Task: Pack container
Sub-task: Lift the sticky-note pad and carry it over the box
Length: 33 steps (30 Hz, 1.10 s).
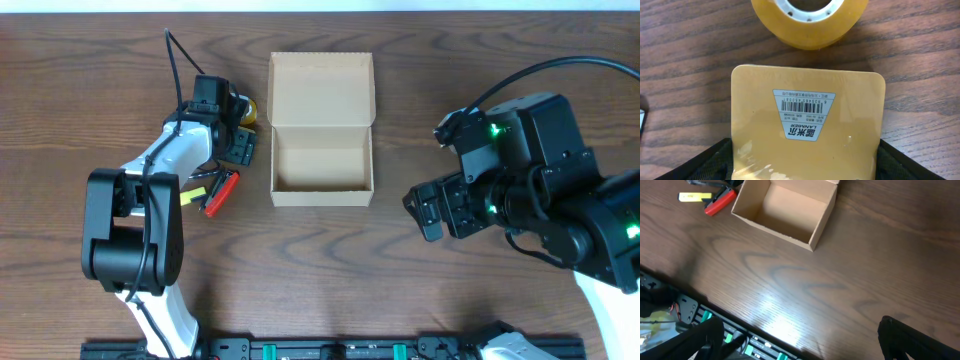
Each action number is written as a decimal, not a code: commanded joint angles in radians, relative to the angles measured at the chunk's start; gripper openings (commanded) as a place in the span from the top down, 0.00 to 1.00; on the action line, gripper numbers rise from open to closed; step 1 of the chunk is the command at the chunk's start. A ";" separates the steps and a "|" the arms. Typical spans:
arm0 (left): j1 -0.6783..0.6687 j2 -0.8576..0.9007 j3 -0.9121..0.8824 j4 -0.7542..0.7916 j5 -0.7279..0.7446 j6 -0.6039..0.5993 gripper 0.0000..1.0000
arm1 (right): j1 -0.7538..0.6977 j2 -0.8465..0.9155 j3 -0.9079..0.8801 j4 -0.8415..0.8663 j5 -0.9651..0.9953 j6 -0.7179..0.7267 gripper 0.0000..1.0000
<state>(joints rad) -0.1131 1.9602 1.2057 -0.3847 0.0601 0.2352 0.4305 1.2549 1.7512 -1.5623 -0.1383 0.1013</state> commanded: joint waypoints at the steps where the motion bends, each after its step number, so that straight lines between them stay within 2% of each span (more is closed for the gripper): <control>1: 0.002 0.002 0.063 -0.033 -0.028 -0.004 0.27 | -0.005 0.001 0.002 -0.002 0.003 -0.013 0.01; 5: 0.002 -0.016 0.154 -0.085 -0.046 -0.003 0.31 | -0.005 0.001 0.002 -0.002 0.003 -0.013 0.01; 8: 0.002 -0.024 0.235 -0.152 -0.050 0.000 0.39 | -0.005 0.001 0.002 -0.002 0.003 -0.013 0.01; 15: 0.002 -0.069 0.451 -0.401 -0.116 0.001 0.53 | -0.005 0.001 0.002 -0.002 0.003 -0.013 0.01; 21: -0.017 -0.185 0.571 -0.583 -0.087 -0.027 0.56 | -0.005 0.001 0.002 -0.002 0.003 -0.013 0.01; 24: -0.046 -0.272 0.573 -0.603 0.013 -0.061 0.56 | -0.005 0.001 0.002 -0.002 0.003 -0.013 0.01; 27: -0.093 -0.327 0.573 -0.623 0.034 -0.111 0.56 | -0.005 0.001 0.002 -0.002 0.003 -0.013 0.01; 33: -0.214 -0.303 0.568 -0.691 0.034 -0.195 0.56 | -0.005 0.001 0.002 -0.002 0.003 -0.013 0.01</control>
<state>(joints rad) -0.2966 1.6238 1.7725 -1.0664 0.0792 0.1017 0.4305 1.2549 1.7512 -1.5623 -0.1383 0.1013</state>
